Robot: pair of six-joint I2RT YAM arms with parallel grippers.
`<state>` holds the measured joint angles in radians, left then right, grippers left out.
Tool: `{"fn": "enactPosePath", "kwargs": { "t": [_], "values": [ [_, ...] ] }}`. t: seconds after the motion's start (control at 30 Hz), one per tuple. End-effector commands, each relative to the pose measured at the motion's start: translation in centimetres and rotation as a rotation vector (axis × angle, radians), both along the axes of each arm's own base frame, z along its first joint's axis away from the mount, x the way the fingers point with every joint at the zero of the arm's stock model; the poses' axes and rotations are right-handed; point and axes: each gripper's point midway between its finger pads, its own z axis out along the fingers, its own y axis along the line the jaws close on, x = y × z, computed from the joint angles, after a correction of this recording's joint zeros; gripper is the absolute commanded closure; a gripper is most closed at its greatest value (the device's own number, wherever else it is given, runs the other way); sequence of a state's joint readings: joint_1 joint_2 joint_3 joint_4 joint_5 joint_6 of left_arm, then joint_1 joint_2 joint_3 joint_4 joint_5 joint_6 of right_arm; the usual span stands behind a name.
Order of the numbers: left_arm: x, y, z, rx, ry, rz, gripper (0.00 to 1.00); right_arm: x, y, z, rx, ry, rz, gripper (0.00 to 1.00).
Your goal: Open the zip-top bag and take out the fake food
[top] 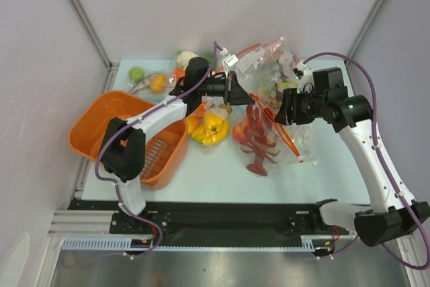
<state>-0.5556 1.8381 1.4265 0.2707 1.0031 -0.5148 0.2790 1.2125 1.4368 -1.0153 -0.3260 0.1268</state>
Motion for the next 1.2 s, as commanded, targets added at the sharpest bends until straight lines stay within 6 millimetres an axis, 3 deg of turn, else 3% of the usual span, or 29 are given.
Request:
{"fn": "enactPosePath", "kwargs": {
  "t": [0.0,0.4,0.7,1.17],
  "values": [
    [-1.9,0.0,4.1,-0.076,-0.128,-0.062,1.00,0.2,0.1,0.9,0.015,-0.064,0.012,0.48],
    [-2.9,-0.7,5.1,-0.089,-0.145,-0.097,1.00,0.0,0.5,-1.1,0.033,-0.030,0.019,0.50],
    [-3.1,-1.3,4.6,-0.067,-0.144,-0.106,1.00,0.5,1.0,2.0,0.087,-0.102,0.014,0.49],
    [-3.7,-1.6,4.1,-0.041,-0.154,-0.118,1.00,1.6,0.6,4.3,0.130,-0.179,-0.052,0.50]
  ]
}}
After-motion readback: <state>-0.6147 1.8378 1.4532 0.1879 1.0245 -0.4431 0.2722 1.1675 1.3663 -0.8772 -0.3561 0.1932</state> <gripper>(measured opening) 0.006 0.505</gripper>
